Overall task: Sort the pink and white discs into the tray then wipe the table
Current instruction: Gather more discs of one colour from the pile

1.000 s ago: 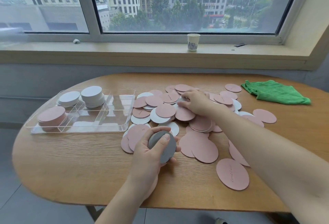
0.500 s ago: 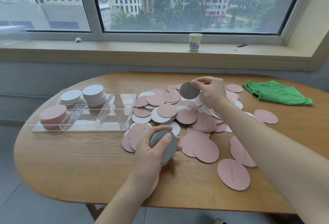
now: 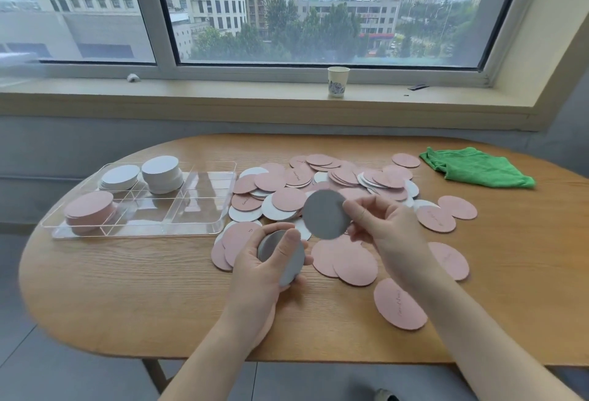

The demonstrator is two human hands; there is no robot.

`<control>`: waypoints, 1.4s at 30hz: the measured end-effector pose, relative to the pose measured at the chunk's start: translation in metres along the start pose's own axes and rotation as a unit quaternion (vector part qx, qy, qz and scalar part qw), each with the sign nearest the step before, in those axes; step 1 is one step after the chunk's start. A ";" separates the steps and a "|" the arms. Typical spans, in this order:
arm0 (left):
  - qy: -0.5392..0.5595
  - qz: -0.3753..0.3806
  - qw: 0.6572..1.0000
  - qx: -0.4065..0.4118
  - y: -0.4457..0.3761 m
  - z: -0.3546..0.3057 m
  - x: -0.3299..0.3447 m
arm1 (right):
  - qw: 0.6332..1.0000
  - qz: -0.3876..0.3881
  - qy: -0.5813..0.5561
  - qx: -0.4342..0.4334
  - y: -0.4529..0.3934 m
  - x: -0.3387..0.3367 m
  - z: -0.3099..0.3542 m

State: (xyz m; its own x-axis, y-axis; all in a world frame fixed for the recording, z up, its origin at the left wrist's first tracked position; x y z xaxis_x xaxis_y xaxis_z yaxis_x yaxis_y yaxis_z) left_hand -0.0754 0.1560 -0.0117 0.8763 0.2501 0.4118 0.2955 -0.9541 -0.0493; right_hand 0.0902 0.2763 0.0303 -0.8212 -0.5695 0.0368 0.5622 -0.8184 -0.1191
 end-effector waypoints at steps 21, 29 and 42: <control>0.011 0.087 0.996 -0.023 0.002 0.004 0.008 | 0.986 0.075 0.151 -0.012 0.033 0.039 -0.018; 0.019 0.089 0.996 -0.008 0.015 -0.010 -0.008 | 0.951 0.116 0.268 -0.100 0.047 0.063 0.002; 0.005 0.049 0.999 0.013 0.039 -0.058 -0.058 | 0.817 0.272 0.481 -0.166 0.018 0.174 0.016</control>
State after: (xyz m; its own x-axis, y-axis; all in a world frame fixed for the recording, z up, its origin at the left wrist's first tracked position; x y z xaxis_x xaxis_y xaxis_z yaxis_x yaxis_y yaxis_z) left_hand -0.1370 0.0947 0.0148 0.8974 0.1549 0.4131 0.2196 -0.9689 -0.1137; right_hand -0.0411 0.1615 0.0506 -0.2465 -0.3879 -0.8881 0.9428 -0.3081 -0.1271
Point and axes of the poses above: each hand's wrist, its own y-axis away from the middle knuckle, its own x-axis out of the palm, z = x × y, the point moved 7 cm from there along -y, towards the middle knuckle, and after that the axes turned 12 degrees about z, right-handed, at the moved point
